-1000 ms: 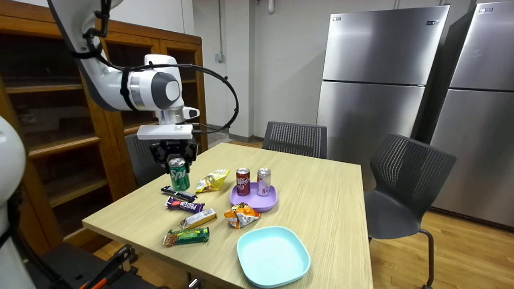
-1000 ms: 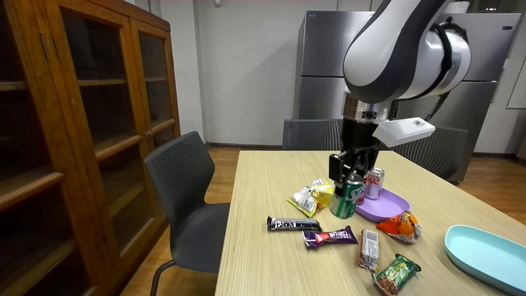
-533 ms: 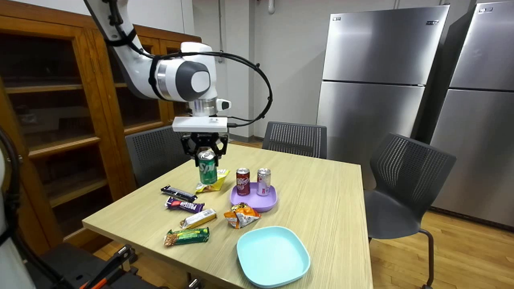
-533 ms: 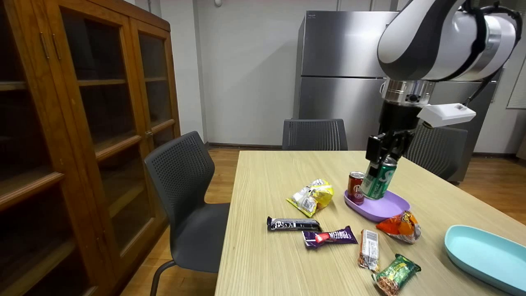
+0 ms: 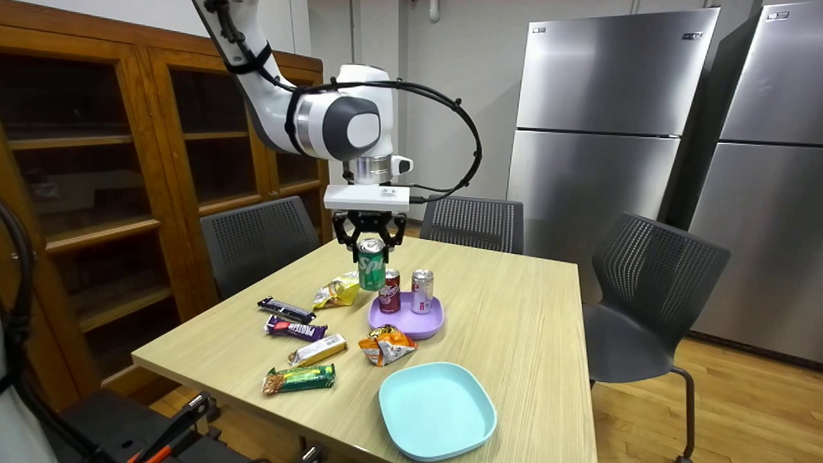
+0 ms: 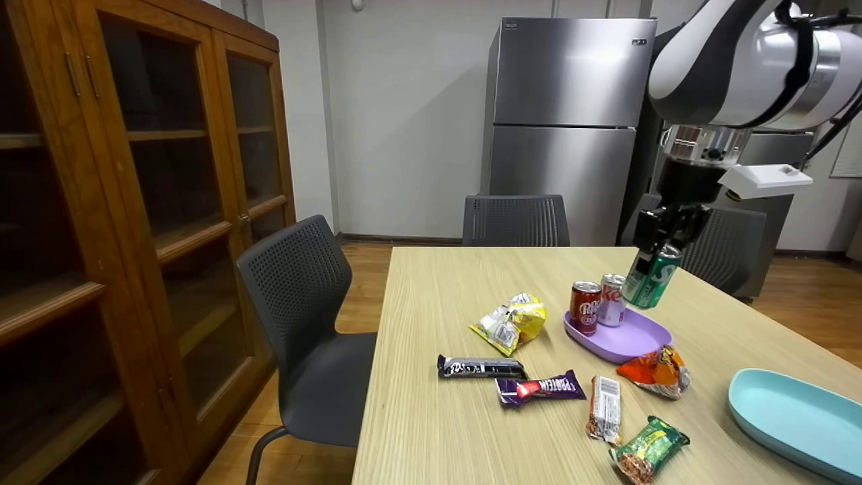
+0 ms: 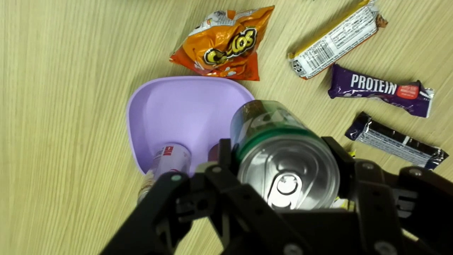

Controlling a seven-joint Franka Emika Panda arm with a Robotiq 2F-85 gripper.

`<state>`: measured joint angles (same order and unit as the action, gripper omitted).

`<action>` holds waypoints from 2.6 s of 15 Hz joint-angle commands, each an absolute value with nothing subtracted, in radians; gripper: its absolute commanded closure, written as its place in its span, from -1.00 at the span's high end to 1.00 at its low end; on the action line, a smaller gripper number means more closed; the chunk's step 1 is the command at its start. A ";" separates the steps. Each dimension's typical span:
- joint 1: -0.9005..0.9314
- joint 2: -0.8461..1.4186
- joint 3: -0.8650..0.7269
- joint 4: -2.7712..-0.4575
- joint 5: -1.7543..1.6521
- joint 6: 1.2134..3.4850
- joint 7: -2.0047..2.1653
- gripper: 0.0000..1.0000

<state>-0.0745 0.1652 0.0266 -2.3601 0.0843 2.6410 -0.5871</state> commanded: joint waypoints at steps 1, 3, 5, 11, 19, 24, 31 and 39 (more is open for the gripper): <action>-0.104 0.254 0.029 -2.247 0.089 2.600 -0.607 -0.23; -0.113 0.308 0.032 -2.197 0.077 2.598 -0.593 -0.23; -0.119 0.362 0.035 -2.145 0.065 2.593 -0.580 -0.23; -0.112 0.498 0.021 -2.013 -0.004 2.555 -0.527 -0.23; -0.111 0.615 0.014 -1.892 -0.080 2.498 -0.473 -0.23; -0.111 0.658 0.014 -1.850 -0.086 2.480 -0.459 -0.23; -0.114 0.652 0.019 -1.843 -0.084 2.459 -0.450 0.90; -0.121 0.471 0.043 -1.947 -0.046 2.380 -0.457 1.00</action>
<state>-0.1071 0.5886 0.0175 -1.8629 -0.0569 2.4337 -0.4790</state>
